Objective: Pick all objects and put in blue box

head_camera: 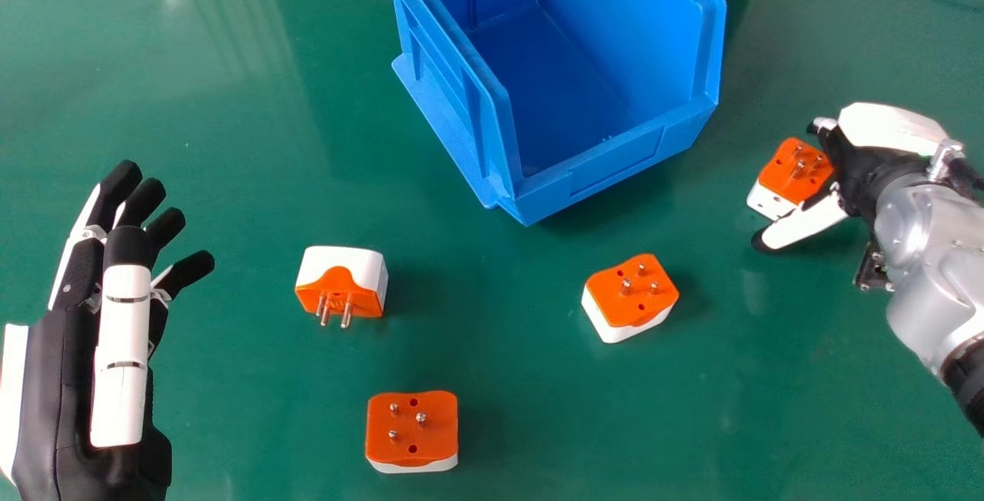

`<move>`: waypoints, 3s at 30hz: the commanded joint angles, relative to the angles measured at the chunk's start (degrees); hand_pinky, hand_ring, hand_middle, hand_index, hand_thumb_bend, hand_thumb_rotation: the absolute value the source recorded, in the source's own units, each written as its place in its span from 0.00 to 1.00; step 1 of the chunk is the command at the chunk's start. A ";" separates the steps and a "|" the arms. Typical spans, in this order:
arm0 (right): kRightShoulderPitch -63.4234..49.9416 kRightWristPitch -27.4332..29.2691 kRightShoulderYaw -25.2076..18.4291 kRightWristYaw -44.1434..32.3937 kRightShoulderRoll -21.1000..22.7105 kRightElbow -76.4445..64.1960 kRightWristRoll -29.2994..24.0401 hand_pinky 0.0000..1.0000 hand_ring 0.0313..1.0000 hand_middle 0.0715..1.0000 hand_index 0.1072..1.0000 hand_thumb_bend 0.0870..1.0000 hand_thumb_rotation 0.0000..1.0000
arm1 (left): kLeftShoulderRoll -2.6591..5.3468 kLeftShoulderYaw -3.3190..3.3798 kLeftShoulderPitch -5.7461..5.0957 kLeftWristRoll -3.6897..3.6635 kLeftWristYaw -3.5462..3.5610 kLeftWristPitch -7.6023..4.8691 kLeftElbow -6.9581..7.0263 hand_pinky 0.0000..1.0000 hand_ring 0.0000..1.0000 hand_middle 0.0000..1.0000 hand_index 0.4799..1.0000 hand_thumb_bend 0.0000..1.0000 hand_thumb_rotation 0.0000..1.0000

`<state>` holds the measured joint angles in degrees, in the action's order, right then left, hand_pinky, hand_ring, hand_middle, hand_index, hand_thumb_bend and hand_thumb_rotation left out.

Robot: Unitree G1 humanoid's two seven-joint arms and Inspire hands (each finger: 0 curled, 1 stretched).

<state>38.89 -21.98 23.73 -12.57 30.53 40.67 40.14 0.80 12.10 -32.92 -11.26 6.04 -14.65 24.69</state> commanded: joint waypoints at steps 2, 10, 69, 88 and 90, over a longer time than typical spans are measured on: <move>2.00 0.20 -1.53 1.54 -0.02 -0.21 -0.71 0.75 0.84 0.88 0.88 0.58 0.37 | 0.13 -0.15 -0.51 -0.49 -0.06 -0.62 1.75 0.78 0.89 0.91 0.79 0.61 0.81; 3.08 -0.11 -2.10 2.80 -1.31 2.11 -1.67 0.56 0.68 0.73 0.82 0.58 0.34 | 0.63 -0.57 -0.21 -0.23 -0.47 -0.55 1.77 0.85 0.91 0.93 0.82 0.55 0.81; -6.10 12.95 -8.68 22.47 2.22 -7.51 -3.94 0.29 0.39 0.44 0.47 0.45 0.00 | 0.28 -0.58 -1.52 0.15 -1.00 0.35 3.02 0.83 0.90 0.92 0.82 0.56 0.79; -31.83 5.25 -20.05 11.29 2.91 -53.41 -4.89 0.31 0.41 0.48 0.45 0.45 0.00 | 0.07 -0.44 0.00 0.10 -0.93 0.16 1.79 0.88 0.93 0.94 0.86 0.54 0.81; -34.45 4.39 -20.74 9.53 2.74 -57.90 -4.96 0.30 0.41 0.48 0.45 0.44 0.00 | 0.16 -0.44 0.23 0.31 -1.17 0.30 1.89 0.89 0.93 0.94 0.86 0.53 0.82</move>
<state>5.51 -17.17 4.79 -2.20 33.19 -12.77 34.57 1.25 11.54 -32.75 -11.16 5.04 -14.07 25.90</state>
